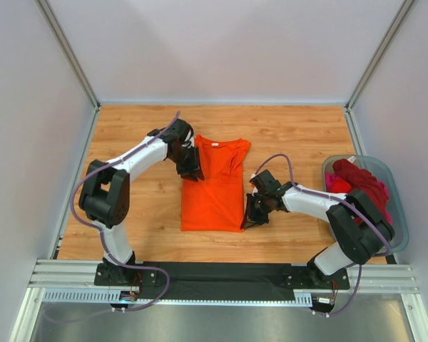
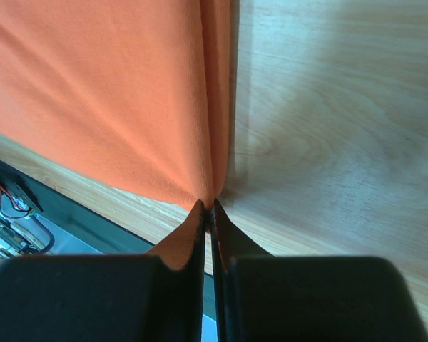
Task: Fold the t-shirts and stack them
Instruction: Fold the tshirt
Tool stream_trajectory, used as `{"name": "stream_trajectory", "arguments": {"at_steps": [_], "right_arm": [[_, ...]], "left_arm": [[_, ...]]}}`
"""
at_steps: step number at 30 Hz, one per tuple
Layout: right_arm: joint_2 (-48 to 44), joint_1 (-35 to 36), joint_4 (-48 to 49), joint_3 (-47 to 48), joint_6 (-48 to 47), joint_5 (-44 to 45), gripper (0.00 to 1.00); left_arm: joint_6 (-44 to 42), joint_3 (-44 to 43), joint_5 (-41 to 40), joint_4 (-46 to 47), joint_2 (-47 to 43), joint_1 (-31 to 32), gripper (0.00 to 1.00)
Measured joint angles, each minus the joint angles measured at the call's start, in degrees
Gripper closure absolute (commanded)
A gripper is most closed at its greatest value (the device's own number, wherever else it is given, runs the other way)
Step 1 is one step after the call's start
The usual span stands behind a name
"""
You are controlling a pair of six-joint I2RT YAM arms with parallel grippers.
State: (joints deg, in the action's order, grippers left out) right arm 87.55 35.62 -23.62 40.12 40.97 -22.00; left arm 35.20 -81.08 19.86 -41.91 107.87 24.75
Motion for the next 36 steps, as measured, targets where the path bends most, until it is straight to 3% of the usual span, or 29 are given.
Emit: {"name": "stream_trajectory", "arguments": {"at_steps": [8,14,23,36], "right_arm": [[-0.3,0.3,0.2,-0.7,0.2,0.0,0.99],[-1.3,0.6,0.8,-2.3,1.1,0.0,0.97],[-2.7,0.8,0.4,-3.1,1.9,0.0,0.75],[-3.0,1.0,0.1,-3.1,2.8,0.0,0.7]], "left_arm": [[-0.2,17.1,-1.3,-5.0,-16.2,0.0,0.57],[1.9,29.1,-2.1,-7.0,-19.9,-0.5,0.53],[4.6,36.7,2.9,-1.4,-20.7,-4.3,0.47],[5.2,38.7,5.7,4.0,-19.2,-4.3,0.5]]}}
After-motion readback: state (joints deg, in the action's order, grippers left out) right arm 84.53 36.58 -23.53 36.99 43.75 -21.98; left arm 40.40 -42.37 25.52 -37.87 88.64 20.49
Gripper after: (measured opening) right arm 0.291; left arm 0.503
